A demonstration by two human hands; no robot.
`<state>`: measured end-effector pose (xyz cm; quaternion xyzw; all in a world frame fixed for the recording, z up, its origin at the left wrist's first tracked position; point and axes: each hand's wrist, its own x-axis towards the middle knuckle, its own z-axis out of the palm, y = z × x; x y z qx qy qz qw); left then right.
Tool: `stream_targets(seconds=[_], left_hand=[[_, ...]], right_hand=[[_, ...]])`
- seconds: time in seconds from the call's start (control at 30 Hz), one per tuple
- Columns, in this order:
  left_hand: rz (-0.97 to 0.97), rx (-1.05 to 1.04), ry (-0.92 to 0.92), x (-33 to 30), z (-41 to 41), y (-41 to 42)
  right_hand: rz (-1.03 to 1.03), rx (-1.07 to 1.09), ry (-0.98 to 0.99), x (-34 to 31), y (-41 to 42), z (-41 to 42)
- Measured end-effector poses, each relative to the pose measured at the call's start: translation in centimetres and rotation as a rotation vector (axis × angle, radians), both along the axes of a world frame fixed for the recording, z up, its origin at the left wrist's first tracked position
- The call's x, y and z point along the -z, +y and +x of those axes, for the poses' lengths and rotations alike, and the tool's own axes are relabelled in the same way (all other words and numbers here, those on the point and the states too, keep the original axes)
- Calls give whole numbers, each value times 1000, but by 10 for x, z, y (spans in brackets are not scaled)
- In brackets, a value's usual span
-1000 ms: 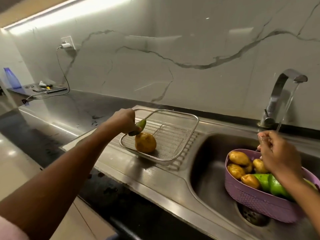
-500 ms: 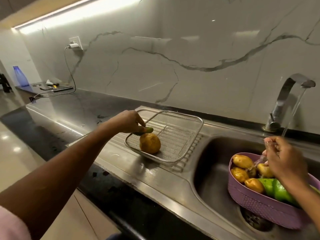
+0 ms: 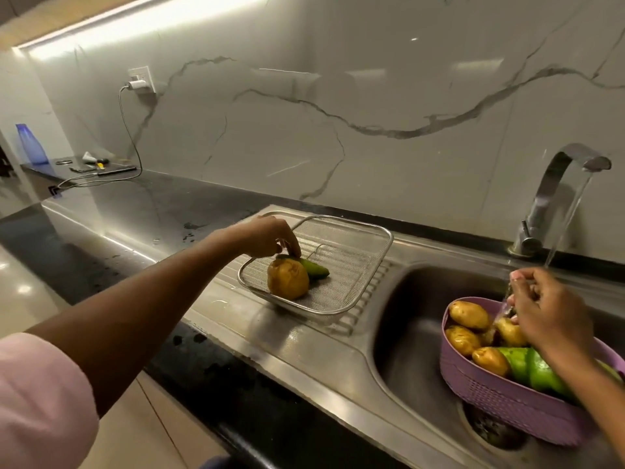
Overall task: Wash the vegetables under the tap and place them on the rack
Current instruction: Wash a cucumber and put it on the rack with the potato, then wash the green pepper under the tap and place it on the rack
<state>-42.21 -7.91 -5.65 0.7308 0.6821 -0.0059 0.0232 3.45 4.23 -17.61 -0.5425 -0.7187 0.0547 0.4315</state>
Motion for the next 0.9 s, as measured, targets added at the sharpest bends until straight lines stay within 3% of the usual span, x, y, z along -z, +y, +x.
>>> stream_targets(seconds=[0.1, 0.23, 0.4, 0.47, 0.6, 0.73, 0.9], left_hand=[[-29, -12, 151, 2, 9, 6], [76, -8, 129, 0, 27, 11], [346, 120, -73, -13, 112, 30], [366, 199, -220, -15, 163, 38], [312, 294, -510, 6, 268, 64], [87, 193, -717, 63, 353, 88], [62, 34, -759, 134, 377, 104]], right_hand=[[-12, -5, 9, 1, 1, 1], [-24, 10, 4, 0, 0, 2], [-76, 46, 115, -4, -4, 8], [-67, 95, 183, -8, -4, 13], [-105, 194, 334, -10, 4, 35], [-218, 299, 406, -11, 2, 62], [-329, 326, 427, -7, 8, 75]])
